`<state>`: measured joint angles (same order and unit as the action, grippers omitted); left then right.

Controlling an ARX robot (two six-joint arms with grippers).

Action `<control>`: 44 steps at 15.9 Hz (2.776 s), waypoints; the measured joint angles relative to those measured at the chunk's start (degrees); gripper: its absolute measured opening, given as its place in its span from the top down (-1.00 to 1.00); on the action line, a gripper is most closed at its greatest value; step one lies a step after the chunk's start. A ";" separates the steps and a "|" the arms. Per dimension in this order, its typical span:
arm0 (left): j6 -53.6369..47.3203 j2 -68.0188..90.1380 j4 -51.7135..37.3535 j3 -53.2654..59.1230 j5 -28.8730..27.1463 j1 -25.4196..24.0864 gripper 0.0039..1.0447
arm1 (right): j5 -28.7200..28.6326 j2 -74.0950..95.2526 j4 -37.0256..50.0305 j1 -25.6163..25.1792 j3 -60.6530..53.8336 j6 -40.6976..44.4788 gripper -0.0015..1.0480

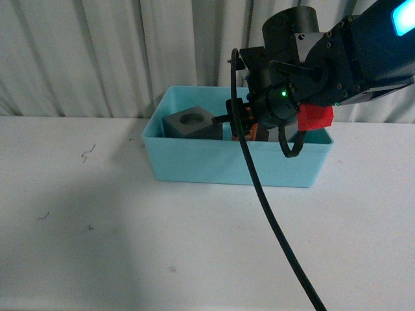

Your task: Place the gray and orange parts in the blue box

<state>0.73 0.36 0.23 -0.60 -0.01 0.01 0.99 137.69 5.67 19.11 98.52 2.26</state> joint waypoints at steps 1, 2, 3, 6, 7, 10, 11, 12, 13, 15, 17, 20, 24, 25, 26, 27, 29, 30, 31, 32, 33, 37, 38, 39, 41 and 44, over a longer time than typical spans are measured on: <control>0.02 0.00 -0.02 0.00 -0.02 0.00 -0.88 | 0.20 0.24 -0.20 0.00 0.61 -0.13 0.14; 0.00 0.00 -0.02 0.00 -0.02 0.00 -0.88 | 0.35 0.39 -0.48 0.02 1.20 -0.35 0.14; 0.00 0.00 -0.02 0.00 -0.02 0.00 -0.88 | 0.55 0.63 -0.61 0.02 1.53 -0.70 0.14; 0.00 0.00 -0.02 0.00 -0.02 0.00 -0.88 | 0.74 1.29 -0.92 0.07 1.53 -1.42 0.14; 0.00 0.00 -0.02 0.00 -0.02 0.00 -0.88 | 0.79 1.29 -0.85 0.07 1.53 -1.44 0.14; 0.00 0.00 -0.02 0.00 -0.02 0.00 -0.88 | 0.61 1.29 -0.35 0.04 1.42 -1.75 0.00; 0.00 0.00 -0.02 0.00 -0.02 0.00 -0.88 | 0.42 1.29 0.42 0.00 1.03 -2.27 -0.22; 0.00 0.00 -0.02 0.00 -0.02 0.00 -0.88 | 0.48 1.29 0.96 0.00 0.70 -2.56 -0.43; 0.00 0.00 -0.02 0.00 -0.02 0.00 -0.88 | 0.46 1.09 1.27 -0.02 0.15 -2.69 -0.60; 0.00 0.00 -0.02 0.00 -0.02 0.00 -0.88 | 0.72 0.55 2.62 -0.37 -1.49 -2.86 -0.91; 0.00 0.00 -0.02 0.00 -0.02 0.00 -0.88 | 0.66 -1.55 5.09 -0.94 -4.02 -2.86 -0.87; 0.00 0.00 0.00 0.00 -0.02 0.00 -0.88 | -0.22 -12.85 12.96 -2.75 -13.22 -2.89 -0.87; 0.00 0.00 -0.02 0.00 -0.02 0.00 -0.88 | 0.26 -42.56 16.96 -8.17 -40.44 -9.84 -0.87; 0.00 0.00 -0.02 0.00 -0.02 0.00 -0.88 | 4.07 -51.10 13.00 -9.11 -49.27 -17.55 -0.87; 0.00 0.00 0.00 0.00 0.00 0.00 -0.88 | 4.37 -60.48 6.47 -8.11 -58.47 -25.22 -0.87; 0.00 0.00 -0.02 0.00 0.00 0.00 -0.88 | 3.93 -67.95 2.78 -5.46 -66.10 -31.91 -0.87; 0.00 0.00 -0.04 0.00 -0.09 0.00 -0.88 | 6.71 -68.24 14.29 -5.20 -69.29 -33.86 -0.79; 0.00 0.00 -0.02 0.00 -0.02 0.00 -0.88 | 8.22 -67.87 19.63 -5.33 -70.75 -32.48 -0.72; 0.00 0.00 0.02 0.00 0.04 0.00 -0.88 | 10.05 -67.76 25.18 -5.73 -72.91 -29.00 -0.62; 0.00 0.00 -0.04 0.00 -0.07 0.00 -0.88 | 10.34 -67.95 29.31 -6.05 -74.97 -26.43 -0.55; 0.00 0.00 -0.02 0.00 -0.07 0.00 -0.88 | 10.38 -68.39 32.28 -6.23 -76.96 -23.12 -0.48; 0.00 0.00 -0.02 0.00 -0.07 0.00 -0.88 | 9.92 -71.52 40.98 -8.37 -83.69 -13.11 -0.17; 0.00 0.00 -0.02 0.00 -0.02 0.00 -0.88 | 9.81 -72.41 42.23 -8.83 -84.30 -10.91 -0.10; 0.00 0.00 -0.02 0.00 0.00 0.00 -0.88 | 8.57 -76.50 43.32 -9.94 -85.26 -6.51 0.18; 0.00 0.00 -0.02 0.00 -0.02 0.00 -0.88 | 2.67 -90.77 35.93 -15.12 -93.22 -2.67 0.96; 0.00 0.00 -0.02 0.00 0.00 0.00 -0.88 | -0.79 -95.08 36.00 -19.43 -96.89 -2.64 0.96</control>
<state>0.73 0.36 0.21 -0.60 -0.01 0.01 0.21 42.61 41.67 -0.32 1.63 -0.38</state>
